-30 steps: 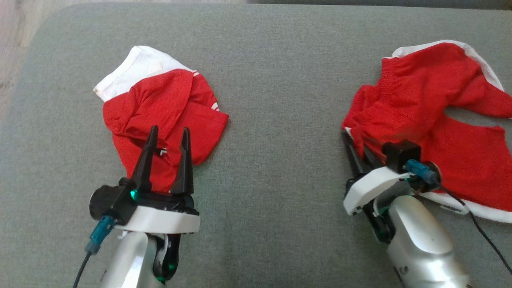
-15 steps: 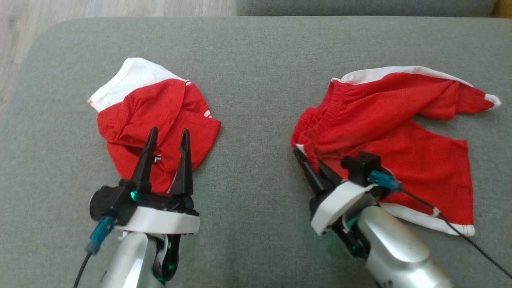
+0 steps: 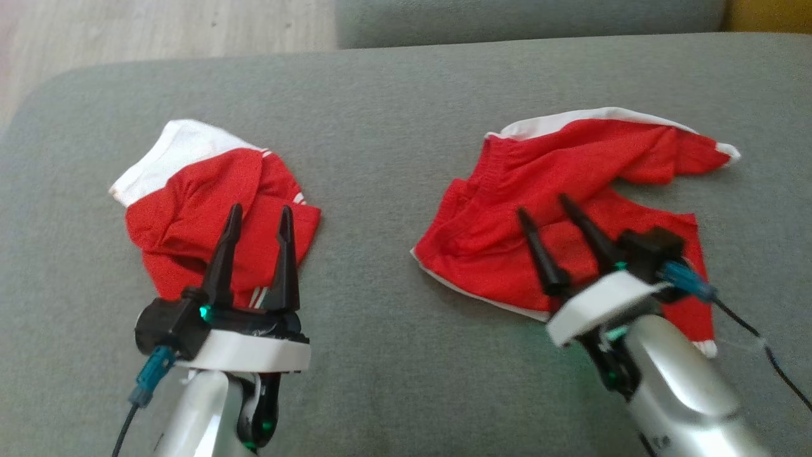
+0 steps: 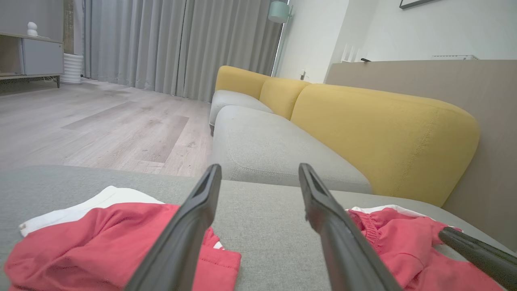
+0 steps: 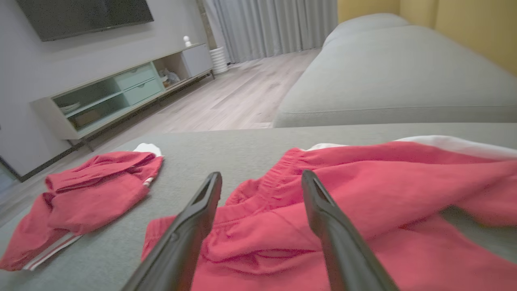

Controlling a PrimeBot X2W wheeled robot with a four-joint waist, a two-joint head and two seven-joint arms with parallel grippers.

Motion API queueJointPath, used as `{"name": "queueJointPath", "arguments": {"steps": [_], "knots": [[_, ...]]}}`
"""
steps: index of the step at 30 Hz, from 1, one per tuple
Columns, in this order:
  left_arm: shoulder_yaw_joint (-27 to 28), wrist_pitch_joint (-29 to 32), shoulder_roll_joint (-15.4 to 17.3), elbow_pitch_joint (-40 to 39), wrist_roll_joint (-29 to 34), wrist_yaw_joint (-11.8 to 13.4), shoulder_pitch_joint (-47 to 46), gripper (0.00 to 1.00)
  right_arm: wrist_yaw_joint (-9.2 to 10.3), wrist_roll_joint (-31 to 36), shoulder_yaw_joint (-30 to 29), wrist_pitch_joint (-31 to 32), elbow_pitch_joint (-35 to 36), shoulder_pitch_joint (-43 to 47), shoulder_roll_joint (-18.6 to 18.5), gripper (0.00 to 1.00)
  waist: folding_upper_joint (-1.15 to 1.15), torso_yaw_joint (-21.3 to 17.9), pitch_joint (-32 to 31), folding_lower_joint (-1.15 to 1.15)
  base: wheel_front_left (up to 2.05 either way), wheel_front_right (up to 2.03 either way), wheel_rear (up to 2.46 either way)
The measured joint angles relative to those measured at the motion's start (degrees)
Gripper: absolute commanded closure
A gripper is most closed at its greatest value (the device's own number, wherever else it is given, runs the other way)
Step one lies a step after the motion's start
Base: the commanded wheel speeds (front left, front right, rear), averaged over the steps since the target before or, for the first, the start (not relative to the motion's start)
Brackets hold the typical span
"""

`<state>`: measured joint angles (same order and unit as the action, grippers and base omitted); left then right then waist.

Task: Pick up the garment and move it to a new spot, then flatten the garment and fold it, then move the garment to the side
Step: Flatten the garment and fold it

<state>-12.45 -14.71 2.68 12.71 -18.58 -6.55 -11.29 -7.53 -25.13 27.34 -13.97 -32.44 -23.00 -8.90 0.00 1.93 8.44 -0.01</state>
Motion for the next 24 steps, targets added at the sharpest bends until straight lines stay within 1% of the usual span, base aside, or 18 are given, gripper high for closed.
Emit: {"name": "queueJointPath", "arguments": {"steps": [3,5,8,10,12,15,18,24], "knots": [[0.4,0.0,0.0,-0.1,0.0,0.0,0.1,0.0,0.0,3.0,-5.4,-0.2,2.9,4.4,-0.4,0.0,0.0,-1.5,-0.6,0.0,0.0,0.0,0.0],[0.5,0.0,0.0,-0.2,0.0,0.0,0.3,0.0,0.0,5.7,-10.5,-0.2,4.7,7.6,0.1,0.0,0.0,-2.5,-0.9,0.0,0.0,0.0,0.0],[0.5,0.0,0.0,-0.2,0.0,0.0,0.7,0.0,0.0,10.4,-19.4,-0.2,7.9,11.6,2.0,0.0,0.0,-4.0,-1.2,0.0,0.0,0.0,0.0],[0.5,0.0,0.0,-0.2,0.0,0.0,1.1,0.0,0.0,14.9,-23.8,-0.2,10.4,13.8,3.5,0.0,0.0,-4.9,-1.3,0.0,0.0,0.0,0.0],[0.4,0.0,0.0,-0.2,0.0,0.0,1.3,0.0,0.0,17.0,-28.1,-0.2,12.6,15.8,5.2,0.0,0.0,-5.9,-1.4,0.0,0.0,0.0,0.0],[0.3,0.0,0.0,-0.2,0.0,0.0,1.3,0.0,0.0,18.8,-30.5,-0.3,15.0,18.9,5.7,0.0,0.0,-6.9,-1.2,0.0,0.0,0.0,0.0],[0.2,0.0,0.0,-0.2,0.0,-0.1,1.3,0.0,0.0,17.4,-29.9,-0.3,15.9,20.9,5.9,0.0,0.0,-7.6,-0.9,0.0,0.0,0.0,0.0],[0.2,0.0,0.0,0.0,0.0,-0.1,1.3,0.0,0.0,16.1,-29.7,-0.3,16.2,21.1,6.4,0.0,0.0,-8.1,-0.6,0.0,0.0,0.0,0.0]]}}
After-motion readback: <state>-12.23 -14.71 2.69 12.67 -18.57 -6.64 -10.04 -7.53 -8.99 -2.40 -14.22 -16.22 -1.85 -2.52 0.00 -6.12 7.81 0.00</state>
